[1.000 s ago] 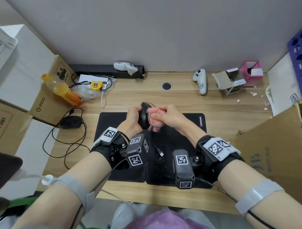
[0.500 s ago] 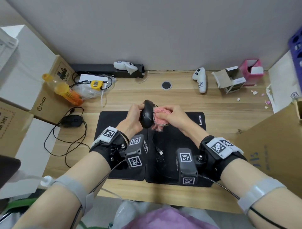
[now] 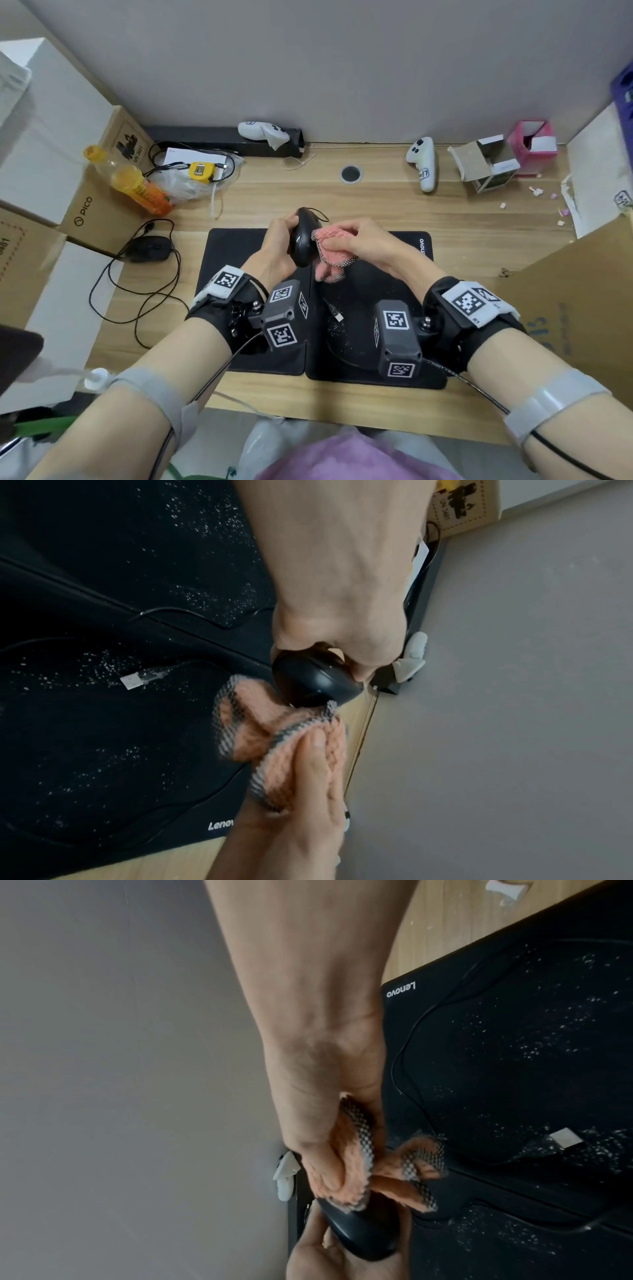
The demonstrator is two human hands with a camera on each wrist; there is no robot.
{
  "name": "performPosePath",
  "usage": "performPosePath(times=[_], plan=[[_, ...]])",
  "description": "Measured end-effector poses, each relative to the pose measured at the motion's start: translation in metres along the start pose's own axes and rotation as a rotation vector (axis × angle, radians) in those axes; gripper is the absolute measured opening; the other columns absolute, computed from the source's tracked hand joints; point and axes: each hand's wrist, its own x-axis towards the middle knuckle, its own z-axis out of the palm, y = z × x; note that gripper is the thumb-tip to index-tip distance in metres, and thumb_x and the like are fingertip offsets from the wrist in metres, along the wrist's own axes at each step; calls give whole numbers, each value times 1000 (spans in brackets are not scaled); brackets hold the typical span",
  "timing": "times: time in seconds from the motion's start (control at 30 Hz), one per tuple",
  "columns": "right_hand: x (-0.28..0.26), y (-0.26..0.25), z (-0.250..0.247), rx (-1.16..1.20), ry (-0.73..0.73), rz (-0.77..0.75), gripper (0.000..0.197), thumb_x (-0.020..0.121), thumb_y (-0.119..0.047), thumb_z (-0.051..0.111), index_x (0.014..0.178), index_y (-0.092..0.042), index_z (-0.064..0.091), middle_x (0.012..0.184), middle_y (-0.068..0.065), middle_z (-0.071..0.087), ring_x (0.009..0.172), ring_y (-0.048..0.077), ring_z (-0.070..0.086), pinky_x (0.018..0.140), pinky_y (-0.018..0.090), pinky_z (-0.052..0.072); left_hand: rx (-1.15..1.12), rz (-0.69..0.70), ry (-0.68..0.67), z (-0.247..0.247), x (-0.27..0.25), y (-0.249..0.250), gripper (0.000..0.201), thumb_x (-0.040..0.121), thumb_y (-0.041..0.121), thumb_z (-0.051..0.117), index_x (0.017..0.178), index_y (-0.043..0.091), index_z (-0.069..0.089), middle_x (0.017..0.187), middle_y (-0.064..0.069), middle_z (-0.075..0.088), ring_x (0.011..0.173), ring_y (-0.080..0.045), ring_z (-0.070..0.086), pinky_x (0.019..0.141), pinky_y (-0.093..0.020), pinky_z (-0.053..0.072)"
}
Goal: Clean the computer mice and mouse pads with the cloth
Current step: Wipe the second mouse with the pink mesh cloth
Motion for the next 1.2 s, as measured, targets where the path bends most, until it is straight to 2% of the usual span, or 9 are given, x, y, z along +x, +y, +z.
performPosePath(times=[0.2, 0.33, 0.43, 0.53, 0.67, 0.73, 0.87, 1.03, 1.2], plan=[[32, -16, 2, 70, 482, -9, 33, 87, -23, 69, 119, -16, 66, 108, 2, 71, 95, 18, 69, 74, 30, 56, 132, 20, -174, -9, -5, 1, 22, 96, 30, 51, 94, 17, 69, 83, -3, 70, 73, -16, 63, 72, -29, 48], [42, -23, 23, 3, 362, 38, 36, 87, -23, 69, 122, -17, 62, 111, 4, 68, 96, 20, 68, 53, 21, 47, 84, 56, -174, -13, -5, 7, 34, 99, 22, 45, 127, 12, 62, 107, -11, 69, 87, -22, 65, 76, -32, 52], [46, -23, 41, -30, 245, 49, 38, 82, -23, 76, 117, -16, 62, 110, 6, 68, 95, 23, 68, 66, 30, 56, -43, -18, -66, -23, 2, 15, 36, 98, 27, 45, 124, 6, 59, 102, -15, 66, 77, -26, 65, 63, -31, 57], [50, -21, 50, -26, 210, 52, 31, 81, -21, 77, 110, -14, 66, 103, 12, 72, 88, 30, 72, 71, 40, 57, -48, -27, -44, -34, 11, 19, 42, 97, 28, 45, 129, 3, 55, 111, -19, 63, 82, -30, 64, 71, -37, 53], [65, -19, 49, 7, 345, 113, 41, 80, -24, 76, 119, -15, 62, 107, 14, 70, 86, 31, 70, 45, 26, 50, 9, 1, -176, -44, 13, 24, 28, 99, 21, 42, 113, 6, 61, 104, -18, 64, 77, -27, 63, 72, -37, 50], [76, -20, 53, -6, 403, 114, 41, 80, -27, 74, 118, -17, 64, 108, 11, 70, 90, 29, 69, 50, 27, 52, 40, 32, -225, -51, 13, 27, 26, 99, 19, 43, 111, 10, 63, 99, -15, 67, 77, -25, 63, 75, -37, 50], [86, -21, 75, 2, 480, 128, 39, 78, -31, 71, 115, -18, 67, 109, 8, 70, 100, 25, 67, 84, 40, 58, 112, 37, -195, -68, 24, 34, 30, 97, 20, 48, 122, 12, 63, 106, -13, 70, 82, -24, 66, 75, -36, 53], [79, -20, 101, -48, 314, 73, 16, 86, -18, 70, 101, -20, 69, 97, 6, 73, 79, 19, 73, 68, 33, 61, 53, -52, -62, -86, 36, 41, 36, 97, 28, 47, 115, 0, 60, 93, -18, 65, 64, -27, 65, 54, -31, 50], [92, -24, 82, 54, 471, 104, 34, 85, -20, 73, 117, -14, 66, 109, 8, 70, 79, 19, 70, 64, 31, 59, 113, -27, -168, -89, 27, 38, 38, 95, 19, 55, 133, 18, 47, 106, -10, 64, 83, -20, 63, 70, -32, 53]])
